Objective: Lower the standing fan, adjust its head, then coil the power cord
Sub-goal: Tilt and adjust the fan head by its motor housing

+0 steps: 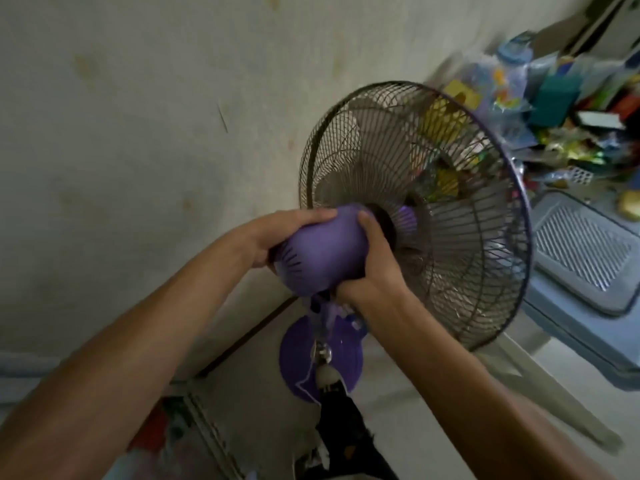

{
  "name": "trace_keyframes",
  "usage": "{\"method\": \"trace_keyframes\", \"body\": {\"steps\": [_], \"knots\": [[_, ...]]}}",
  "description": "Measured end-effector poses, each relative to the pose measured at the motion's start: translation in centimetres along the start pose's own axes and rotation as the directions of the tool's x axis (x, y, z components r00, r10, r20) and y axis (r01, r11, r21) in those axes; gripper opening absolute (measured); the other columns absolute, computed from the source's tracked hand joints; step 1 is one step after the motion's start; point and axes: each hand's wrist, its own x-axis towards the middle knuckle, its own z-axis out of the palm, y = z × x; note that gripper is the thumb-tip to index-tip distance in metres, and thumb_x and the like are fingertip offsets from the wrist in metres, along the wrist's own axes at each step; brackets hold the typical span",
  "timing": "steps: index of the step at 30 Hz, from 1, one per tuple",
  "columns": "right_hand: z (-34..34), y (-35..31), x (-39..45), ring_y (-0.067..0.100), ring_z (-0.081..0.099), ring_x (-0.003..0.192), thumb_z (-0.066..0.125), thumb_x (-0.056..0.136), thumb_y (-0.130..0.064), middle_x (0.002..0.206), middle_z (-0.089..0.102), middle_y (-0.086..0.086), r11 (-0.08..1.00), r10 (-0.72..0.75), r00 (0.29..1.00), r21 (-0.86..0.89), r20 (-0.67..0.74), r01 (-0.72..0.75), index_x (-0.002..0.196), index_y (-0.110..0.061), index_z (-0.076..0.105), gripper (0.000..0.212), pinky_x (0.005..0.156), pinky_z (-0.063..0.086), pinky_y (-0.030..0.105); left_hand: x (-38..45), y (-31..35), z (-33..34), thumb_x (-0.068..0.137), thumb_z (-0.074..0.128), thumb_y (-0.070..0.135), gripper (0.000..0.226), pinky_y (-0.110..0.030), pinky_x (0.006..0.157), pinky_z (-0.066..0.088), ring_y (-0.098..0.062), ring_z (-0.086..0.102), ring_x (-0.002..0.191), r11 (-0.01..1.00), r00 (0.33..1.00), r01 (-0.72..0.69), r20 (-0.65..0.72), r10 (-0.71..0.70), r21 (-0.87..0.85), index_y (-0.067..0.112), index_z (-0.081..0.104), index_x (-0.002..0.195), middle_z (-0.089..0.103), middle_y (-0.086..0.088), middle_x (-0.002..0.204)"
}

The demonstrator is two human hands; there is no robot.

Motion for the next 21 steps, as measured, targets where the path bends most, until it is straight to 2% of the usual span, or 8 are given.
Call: {"method": "trace_keyframes", "body": {"steps": [2, 3, 5, 7, 10, 12, 14, 21], "knots": [[-0.1, 0.1, -0.7, 0.038, 0.054, 0.134, 0.06, 0.096, -0.044, 0.145, 0.056, 0.02, 0.998, -0.056, 0.972, -0.013, 0.23, 0.061, 0.132, -0.003, 0.058, 0.054, 0.112, 0.043, 0.048, 0.4, 0.2, -0.5, 0.082, 0.07, 0.052, 0.039, -0.039, 0.076, 0.061, -0.025, 0.074, 0.085, 1.0, 1.0, -0.023, -0.017, 0.023, 0.0, 0.017, 0.073, 0.1, 0.079, -0.01, 0.095], [-1.0, 0.7, -1.6, 0.036, 0.051, 0.137, 0.055, 0.099, -0.041, 0.151, 0.051, 0.019, 0.998, -0.061, 0.959, -0.017, 0.277, 0.069, 0.143, -0.005, 0.052, 0.056, 0.111, 0.043, 0.047, -0.9, -0.4, 0.0, 0.082, 0.07, 0.052, 0.04, -0.039, 0.076, 0.061, -0.025, 0.075, 0.085, 1.0, 1.0, 0.001, -0.015, -0.001, -0.006, 0.017, 0.073, 0.101, 0.079, -0.01, 0.096], [-0.6, -0.2, -2.0, 0.033, 0.053, 0.134, 0.052, 0.101, -0.04, 0.154, 0.047, 0.017, 0.993, -0.097, 0.92, -0.032, 0.379, 0.118, 0.148, -0.006, 0.046, 0.058, 0.109, 0.042, 0.047, -0.9, 0.8, -0.3, 0.08, 0.071, 0.056, 0.046, -0.042, 0.08, 0.06, -0.028, 0.075, 0.088, 0.999, 1.0, -0.014, 0.004, 0.014, 0.045, 0.017, 0.073, 0.105, 0.078, -0.012, 0.1], [-0.6, 0.3, -2.2, 0.032, 0.055, 0.13, 0.056, 0.099, -0.041, 0.152, 0.049, 0.019, 0.996, -0.077, 0.944, -0.023, 0.32, 0.089, 0.148, -0.006, 0.046, 0.061, 0.109, 0.044, 0.047, -1.0, 0.0, -0.5, 0.079, 0.071, 0.058, 0.051, -0.044, 0.082, 0.059, -0.03, 0.074, 0.091, 1.0, 1.0, 0.0, 0.001, 0.0, 0.03, 0.016, 0.073, 0.107, 0.077, -0.014, 0.103], [0.4, 0.0, -2.1, 0.036, 0.057, 0.125, 0.076, 0.085, -0.046, 0.139, 0.058, 0.019, 0.998, -0.057, 0.998, 0.026, 0.035, 0.056, 0.138, -0.001, 0.052, 0.074, 0.109, 0.045, 0.053, -1.2, 0.3, -0.4, 0.077, 0.071, 0.06, 0.063, -0.054, 0.097, 0.053, -0.039, 0.069, 0.107, 0.999, 0.999, -0.009, 0.034, 0.007, 0.051, 0.012, 0.069, 0.118, 0.075, -0.017, 0.111], [0.3, 0.0, -1.8, 0.036, 0.057, 0.123, 0.078, 0.082, -0.047, 0.136, 0.059, 0.017, 0.998, -0.05, 0.998, 0.021, -0.041, 0.051, 0.135, 0.0, 0.053, 0.076, 0.109, 0.045, 0.055, -1.2, 0.2, -0.5, 0.073, 0.072, 0.063, 0.068, -0.057, 0.099, 0.05, -0.04, 0.067, 0.109, 0.999, 1.0, 0.012, 0.013, -0.013, 0.046, 0.013, 0.069, 0.119, 0.075, -0.017, 0.111], [0.2, -0.2, -1.8, 0.037, 0.058, 0.122, 0.078, 0.082, -0.049, 0.135, 0.059, 0.017, 0.999, -0.037, 0.999, -0.021, 0.016, 0.038, 0.131, -0.001, 0.054, 0.073, 0.108, 0.045, 0.056, -1.3, 0.4, -0.3, 0.069, 0.073, 0.067, 0.072, -0.058, 0.097, 0.052, -0.04, 0.069, 0.106, 0.996, 1.0, 0.02, 0.014, -0.021, 0.087, 0.015, 0.069, 0.118, 0.076, -0.016, 0.108], [-0.6, 0.0, -2.2, 0.04, 0.061, 0.118, 0.087, 0.073, -0.041, 0.135, 0.059, 0.017, 0.996, -0.019, 0.997, 0.092, 0.075, 0.012, 0.14, -0.011, 0.048, 0.083, 0.098, 0.052, 0.062, -0.6, 0.9, -0.7, 0.068, 0.075, 0.066, 0.07, -0.057, 0.092, 0.055, -0.037, 0.072, 0.101, 0.992, 0.998, 0.025, 0.058, -0.032, 0.124, 0.017, 0.07, 0.117, 0.076, -0.014, 0.109]]}}
